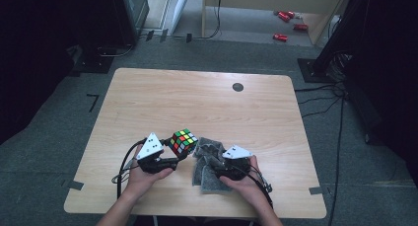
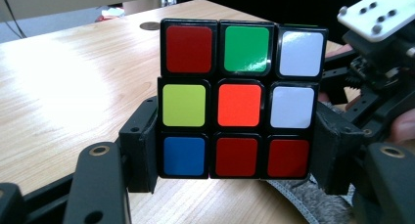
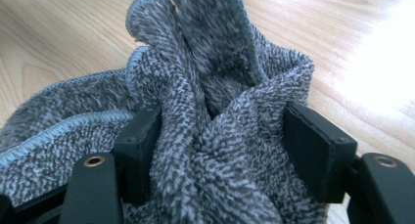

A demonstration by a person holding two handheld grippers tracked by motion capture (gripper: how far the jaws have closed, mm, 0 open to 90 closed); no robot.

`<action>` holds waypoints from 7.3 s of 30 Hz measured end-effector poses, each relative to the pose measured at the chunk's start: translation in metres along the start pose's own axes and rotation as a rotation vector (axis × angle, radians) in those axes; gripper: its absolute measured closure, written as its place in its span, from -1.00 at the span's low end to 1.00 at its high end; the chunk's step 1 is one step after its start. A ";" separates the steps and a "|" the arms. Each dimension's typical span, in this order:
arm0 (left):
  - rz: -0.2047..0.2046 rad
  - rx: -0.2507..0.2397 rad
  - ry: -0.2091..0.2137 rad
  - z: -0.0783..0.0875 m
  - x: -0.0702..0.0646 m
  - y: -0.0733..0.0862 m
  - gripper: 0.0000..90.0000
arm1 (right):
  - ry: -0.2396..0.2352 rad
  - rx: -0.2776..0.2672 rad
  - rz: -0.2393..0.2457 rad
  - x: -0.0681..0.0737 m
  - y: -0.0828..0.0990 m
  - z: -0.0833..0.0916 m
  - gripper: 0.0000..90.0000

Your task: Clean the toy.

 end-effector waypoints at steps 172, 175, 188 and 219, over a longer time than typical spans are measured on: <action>-0.194 0.017 0.286 -0.009 -0.072 -0.002 -0.23 | -0.088 -0.458 -0.132 0.043 -0.098 0.068 0.56; -0.163 -0.017 0.285 -0.004 -0.068 -0.008 -0.23 | -0.071 -0.449 -0.167 0.031 -0.091 0.065 0.57; -0.173 0.031 0.284 -0.010 -0.069 0.001 -0.23 | -0.081 -0.493 -0.172 0.037 -0.101 0.073 0.57; -0.142 0.010 0.248 -0.005 -0.055 -0.005 -0.23 | 0.002 -0.490 -0.117 0.024 -0.094 0.071 0.61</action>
Point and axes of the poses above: each handheld gripper's, and its own axes: z roughly backward along the jaws, y roughly out of its underside, x roughly to its left, the point moved 8 cm from there along -z, roughly forward along the jaws, and after that the axes turned 15 degrees about -x, right-handed, at the moved point
